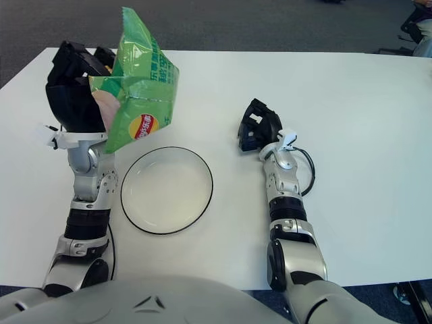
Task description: Put the snack into the plate.
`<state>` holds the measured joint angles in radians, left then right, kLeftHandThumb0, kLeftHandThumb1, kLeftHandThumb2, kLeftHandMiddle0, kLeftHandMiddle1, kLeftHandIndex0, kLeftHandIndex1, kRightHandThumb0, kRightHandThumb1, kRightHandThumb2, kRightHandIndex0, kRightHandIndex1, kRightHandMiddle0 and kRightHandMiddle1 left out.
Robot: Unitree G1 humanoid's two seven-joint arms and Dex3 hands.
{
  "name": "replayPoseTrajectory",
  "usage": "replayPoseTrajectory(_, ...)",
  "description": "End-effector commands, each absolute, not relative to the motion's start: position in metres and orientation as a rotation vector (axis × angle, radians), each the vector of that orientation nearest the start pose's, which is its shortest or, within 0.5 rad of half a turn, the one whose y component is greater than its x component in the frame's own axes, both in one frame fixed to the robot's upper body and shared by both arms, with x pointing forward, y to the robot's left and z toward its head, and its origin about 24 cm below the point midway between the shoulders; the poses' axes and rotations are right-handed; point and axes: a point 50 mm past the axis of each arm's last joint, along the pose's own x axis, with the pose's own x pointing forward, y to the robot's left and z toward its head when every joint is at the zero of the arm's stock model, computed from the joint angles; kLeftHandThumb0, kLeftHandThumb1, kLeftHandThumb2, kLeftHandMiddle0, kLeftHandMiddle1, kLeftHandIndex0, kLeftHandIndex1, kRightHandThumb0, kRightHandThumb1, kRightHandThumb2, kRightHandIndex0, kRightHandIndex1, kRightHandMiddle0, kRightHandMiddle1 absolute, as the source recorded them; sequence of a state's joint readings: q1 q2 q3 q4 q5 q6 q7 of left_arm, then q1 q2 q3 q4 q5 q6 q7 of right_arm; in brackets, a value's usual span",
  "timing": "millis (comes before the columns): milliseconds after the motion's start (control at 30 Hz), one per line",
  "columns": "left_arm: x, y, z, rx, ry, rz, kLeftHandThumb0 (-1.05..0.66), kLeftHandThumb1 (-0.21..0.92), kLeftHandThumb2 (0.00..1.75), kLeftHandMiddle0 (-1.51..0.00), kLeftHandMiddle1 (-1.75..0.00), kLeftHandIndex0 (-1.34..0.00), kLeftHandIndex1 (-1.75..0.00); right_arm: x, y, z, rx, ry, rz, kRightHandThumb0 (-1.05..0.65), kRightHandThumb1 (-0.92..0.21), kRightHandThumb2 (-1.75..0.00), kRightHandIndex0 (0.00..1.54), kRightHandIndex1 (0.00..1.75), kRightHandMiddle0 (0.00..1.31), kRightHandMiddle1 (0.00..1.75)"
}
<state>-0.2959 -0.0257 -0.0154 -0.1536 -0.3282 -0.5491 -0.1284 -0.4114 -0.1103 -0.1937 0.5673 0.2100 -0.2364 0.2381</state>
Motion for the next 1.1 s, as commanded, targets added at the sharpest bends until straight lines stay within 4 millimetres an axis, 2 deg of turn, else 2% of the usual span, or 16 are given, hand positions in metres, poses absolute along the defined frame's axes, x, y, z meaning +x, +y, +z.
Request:
replayPoseTrajectory(0,0.255,0.133,0.194,-0.252,-0.988,-0.234,0.03,-0.13,1.74,-0.95,-1.53,-0.82,-1.75,0.305,-0.184,0.012,0.178,0.050,0.057,-0.01,0.06,-1.75,0.88,1.75,0.68,1.74)
replayPoseTrajectory(167,0.252,0.133,0.193,-0.048,-1.002,-0.228,0.00,-0.13,1.75,-0.97,-1.53,-0.78,-1.75,0.305,-0.183,0.012,0.182,0.049,0.055,-0.01,0.06,-1.75,0.88,1.75,0.68,1.74)
replayPoseTrajectory(433,0.251,0.133,0.193,-0.023,-1.004,-0.220,0.00,-0.13,1.75,-0.97,-1.55,-0.76,-1.75,0.305,-0.183,0.012,0.182,0.049,0.054,-0.01,0.06,-1.75,0.89,1.75,0.68,1.74)
replayPoseTrajectory(467,0.251,0.129,0.194,0.537,-0.934,-0.187,0.00,-0.13,1.75,-0.97,-1.55,-0.76,-1.75,0.305,-0.183,0.012,0.182,0.051,0.054,-0.01,0.06,-1.75,0.89,1.75,0.68,1.74)
replayPoseTrajectory(500,0.252,0.134,0.193,0.951,-0.874,-0.098,-0.10,-0.02,1.64,-0.91,-1.57,-0.72,-1.75,0.305,-0.183,0.012,0.183,0.053,0.054,-0.01,0.06,-1.75,0.89,1.75,0.68,1.74)
replayPoseTrajectory(533,0.253,0.140,0.194,1.222,-0.834,-0.009,-0.22,0.15,1.46,-0.81,-1.61,-0.64,-1.75,0.305,-0.183,0.012,0.183,0.055,0.054,-0.01,0.06,-1.75,0.89,1.75,0.68,1.74)
replayPoseTrajectory(567,0.253,0.144,0.195,1.357,-0.815,0.047,-0.26,0.22,1.39,-0.77,-1.63,-0.61,-1.75,0.305,-0.183,0.012,0.183,0.056,0.055,-0.01,0.06,-1.75,0.89,1.75,0.68,1.74)
replayPoseTrajectory(600,0.253,0.143,0.195,1.359,-0.814,0.050,-0.33,0.31,1.29,-0.72,-1.65,-0.56,-1.75,0.305,-0.183,0.012,0.183,0.056,0.055,-0.01,0.06,-1.75,0.89,1.75,0.68,1.74)
replayPoseTrajectory(667,0.253,0.143,0.195,1.365,-0.811,0.056,-0.39,0.41,1.19,-0.66,-1.67,-0.52,-1.75,0.305,-0.183,0.012,0.183,0.058,0.055,-0.01,0.06,-1.75,0.89,1.75,0.68,1.74)
replayPoseTrajectory(833,0.253,0.141,0.194,1.380,-0.804,0.074,-0.43,0.47,1.13,-0.63,-1.69,-0.49,-1.75,0.305,-0.183,0.012,0.183,0.058,0.055,-0.01,0.06,-1.75,0.89,1.75,0.68,1.74)
replayPoseTrajectory(1067,0.253,0.139,0.194,1.402,-0.795,0.099,-0.44,0.48,1.12,-0.62,-1.69,-0.48,-1.75,0.306,-0.183,0.013,0.183,0.058,0.055,-0.01,0.06,-1.75,0.89,1.75,0.68,1.74)
